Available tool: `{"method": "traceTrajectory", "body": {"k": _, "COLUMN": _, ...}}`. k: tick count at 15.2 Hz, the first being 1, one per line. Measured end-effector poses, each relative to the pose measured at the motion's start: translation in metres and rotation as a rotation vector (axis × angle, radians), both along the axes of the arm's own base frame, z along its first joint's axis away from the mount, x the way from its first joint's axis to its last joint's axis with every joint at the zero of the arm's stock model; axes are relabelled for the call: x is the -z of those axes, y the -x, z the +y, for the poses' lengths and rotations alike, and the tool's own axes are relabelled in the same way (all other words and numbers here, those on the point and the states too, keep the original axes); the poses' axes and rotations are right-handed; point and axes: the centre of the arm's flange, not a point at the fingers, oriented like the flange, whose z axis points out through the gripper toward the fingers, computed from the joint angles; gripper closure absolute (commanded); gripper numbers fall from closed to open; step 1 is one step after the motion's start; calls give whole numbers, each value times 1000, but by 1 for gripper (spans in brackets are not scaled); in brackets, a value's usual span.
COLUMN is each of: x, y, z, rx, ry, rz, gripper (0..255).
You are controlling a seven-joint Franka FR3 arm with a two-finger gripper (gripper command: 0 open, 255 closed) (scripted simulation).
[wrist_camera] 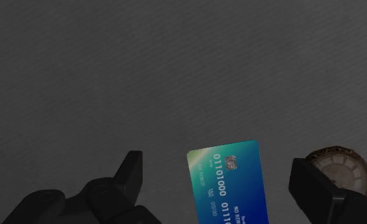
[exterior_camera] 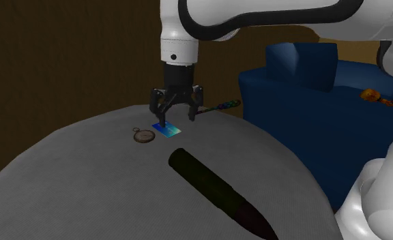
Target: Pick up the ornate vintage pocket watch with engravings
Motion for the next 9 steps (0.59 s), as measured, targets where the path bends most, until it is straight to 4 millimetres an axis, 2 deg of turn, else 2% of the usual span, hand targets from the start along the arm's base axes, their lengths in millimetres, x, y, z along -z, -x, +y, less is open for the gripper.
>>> {"method": "traceTrajectory", "body": {"k": 6, "x": -13, "y": -31, "z": 68, "rx": 0, "ry": -18, "rz": -29, "gripper": 0}}
{"method": "traceTrajectory", "body": {"k": 9, "x": -9, "y": -39, "z": 81, "rx": 2, "ry": -22, "rz": -34, "gripper": 0}}
